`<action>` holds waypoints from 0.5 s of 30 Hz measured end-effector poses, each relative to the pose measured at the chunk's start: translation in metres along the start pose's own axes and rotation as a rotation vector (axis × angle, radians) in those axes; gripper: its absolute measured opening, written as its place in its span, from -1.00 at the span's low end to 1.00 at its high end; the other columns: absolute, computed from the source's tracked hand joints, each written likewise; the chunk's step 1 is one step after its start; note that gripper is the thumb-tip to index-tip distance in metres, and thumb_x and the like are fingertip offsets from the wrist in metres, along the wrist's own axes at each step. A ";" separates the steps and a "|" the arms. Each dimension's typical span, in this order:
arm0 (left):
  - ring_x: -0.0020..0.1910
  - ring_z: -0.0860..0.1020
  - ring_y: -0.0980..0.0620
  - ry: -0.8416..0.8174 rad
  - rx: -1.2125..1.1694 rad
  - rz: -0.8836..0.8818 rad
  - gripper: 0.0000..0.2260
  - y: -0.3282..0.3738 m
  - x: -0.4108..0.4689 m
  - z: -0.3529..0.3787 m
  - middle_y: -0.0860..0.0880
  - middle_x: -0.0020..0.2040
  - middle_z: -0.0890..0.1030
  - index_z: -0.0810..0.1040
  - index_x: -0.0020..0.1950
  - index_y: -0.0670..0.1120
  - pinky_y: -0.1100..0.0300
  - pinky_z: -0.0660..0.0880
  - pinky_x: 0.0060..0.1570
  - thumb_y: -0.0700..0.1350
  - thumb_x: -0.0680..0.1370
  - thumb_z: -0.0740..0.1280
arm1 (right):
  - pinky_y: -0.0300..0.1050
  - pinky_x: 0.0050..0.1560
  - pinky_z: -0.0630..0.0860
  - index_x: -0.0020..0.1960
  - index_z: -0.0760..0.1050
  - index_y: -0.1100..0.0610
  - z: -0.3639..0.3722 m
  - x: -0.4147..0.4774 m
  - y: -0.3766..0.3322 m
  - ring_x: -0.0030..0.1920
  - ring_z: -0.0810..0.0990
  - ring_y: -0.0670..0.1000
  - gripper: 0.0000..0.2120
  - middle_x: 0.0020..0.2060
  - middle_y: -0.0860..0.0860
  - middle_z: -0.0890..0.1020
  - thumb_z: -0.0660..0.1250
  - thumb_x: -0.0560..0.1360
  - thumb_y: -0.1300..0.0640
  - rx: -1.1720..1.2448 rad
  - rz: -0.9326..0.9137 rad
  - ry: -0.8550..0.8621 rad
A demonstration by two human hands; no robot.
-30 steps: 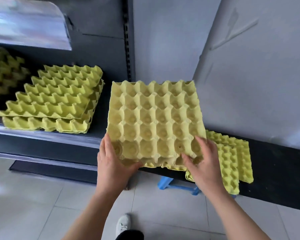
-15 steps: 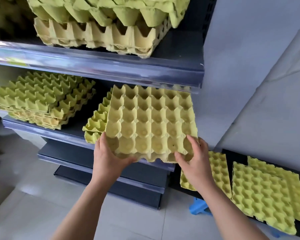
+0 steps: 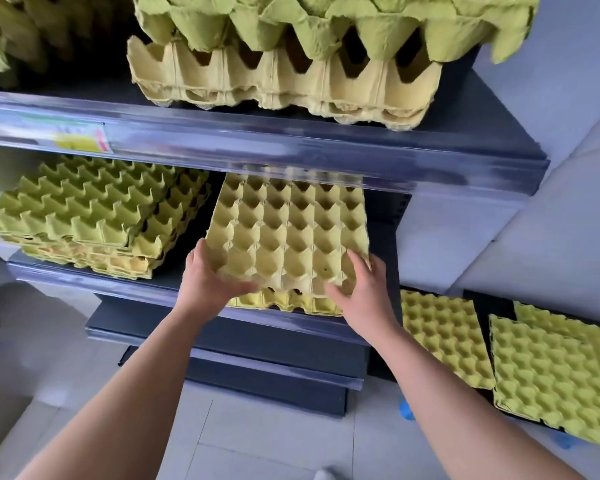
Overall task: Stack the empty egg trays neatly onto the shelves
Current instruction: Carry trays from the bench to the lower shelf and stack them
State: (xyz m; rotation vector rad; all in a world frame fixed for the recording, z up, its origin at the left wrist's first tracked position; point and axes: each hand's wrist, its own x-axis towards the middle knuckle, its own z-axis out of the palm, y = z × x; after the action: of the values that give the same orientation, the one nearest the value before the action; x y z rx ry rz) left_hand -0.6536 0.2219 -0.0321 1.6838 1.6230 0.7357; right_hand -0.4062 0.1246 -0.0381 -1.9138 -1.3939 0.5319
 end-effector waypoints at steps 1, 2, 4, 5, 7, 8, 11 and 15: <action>0.01 0.47 -0.04 -0.007 0.000 -0.011 -0.06 -0.003 0.004 -0.001 -0.03 0.13 0.42 0.35 0.22 -0.03 -0.13 0.53 0.10 0.22 -0.04 0.62 | -0.11 0.40 0.27 0.51 0.18 0.03 0.003 0.003 -0.001 0.47 0.19 0.10 -0.34 0.47 0.13 0.08 0.37 0.50 -0.01 -0.006 0.007 -0.018; -0.01 0.45 -0.01 -0.014 0.009 -0.018 -0.07 -0.006 0.007 -0.002 -0.04 0.13 0.42 0.35 0.21 -0.03 -0.14 0.53 0.09 0.24 -0.05 0.61 | -0.12 0.39 0.25 0.51 0.17 0.04 0.005 0.005 0.000 0.48 0.18 0.10 -0.35 0.47 0.13 0.07 0.36 0.51 0.00 -0.017 0.011 -0.032; -0.02 0.43 0.01 -0.024 0.025 -0.025 -0.15 -0.009 0.012 -0.002 -0.04 0.12 0.43 0.36 0.18 -0.02 -0.13 0.51 0.11 0.17 0.02 0.65 | -0.15 0.37 0.25 0.52 0.16 0.04 0.008 0.009 0.001 0.46 0.22 0.11 -0.36 0.47 0.13 0.07 0.34 0.52 0.00 -0.047 0.006 -0.047; -0.01 0.43 0.01 -0.026 0.023 -0.024 -0.19 -0.010 0.015 -0.001 -0.03 0.12 0.43 0.37 0.18 -0.01 -0.11 0.51 0.12 0.11 0.05 0.67 | -0.18 0.35 0.27 0.52 0.16 0.05 0.009 0.011 0.002 0.43 0.27 0.10 -0.36 0.47 0.13 0.07 0.34 0.52 -0.01 -0.063 0.000 -0.049; 0.04 0.45 0.00 -0.036 0.015 -0.022 -0.21 -0.014 0.020 0.001 -0.02 0.13 0.42 0.37 0.18 0.00 -0.09 0.50 0.15 0.06 0.08 0.68 | -0.21 0.29 0.31 0.52 0.15 0.05 0.011 0.013 0.004 0.35 0.38 0.09 -0.35 0.45 0.13 0.09 0.34 0.52 -0.02 -0.097 -0.016 -0.048; 0.06 0.44 0.00 -0.046 0.013 -0.027 -0.22 -0.016 0.022 0.003 -0.03 0.14 0.41 0.37 0.18 -0.01 -0.07 0.48 0.16 0.06 0.09 0.69 | -0.21 0.27 0.33 0.52 0.14 0.06 0.012 0.013 0.005 0.32 0.40 0.09 -0.35 0.44 0.14 0.10 0.33 0.52 -0.03 -0.116 -0.028 -0.043; 0.11 0.36 0.01 -0.084 0.036 -0.054 -0.24 -0.023 0.024 0.006 -0.05 0.19 0.40 0.35 0.16 0.01 0.00 0.41 0.16 0.10 0.11 0.66 | -0.14 0.29 0.34 0.52 0.11 0.09 0.018 0.011 0.008 0.37 0.33 0.12 -0.34 0.44 0.17 0.11 0.31 0.53 -0.04 -0.164 -0.035 -0.051; 0.35 0.27 -0.15 -0.076 0.160 -0.083 0.09 -0.023 0.021 0.006 -0.10 0.39 0.31 0.18 0.46 -0.04 -0.19 0.30 0.36 0.31 0.07 0.58 | -0.08 0.30 0.34 0.53 0.08 0.08 0.022 0.007 0.006 0.37 0.32 0.16 -0.33 0.44 0.17 0.11 0.29 0.54 -0.04 -0.172 0.007 -0.062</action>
State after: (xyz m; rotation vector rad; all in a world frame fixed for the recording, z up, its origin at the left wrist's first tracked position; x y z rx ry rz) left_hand -0.6619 0.2423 -0.0555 1.7222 1.7257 0.5067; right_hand -0.4143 0.1368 -0.0569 -2.0541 -1.5149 0.4919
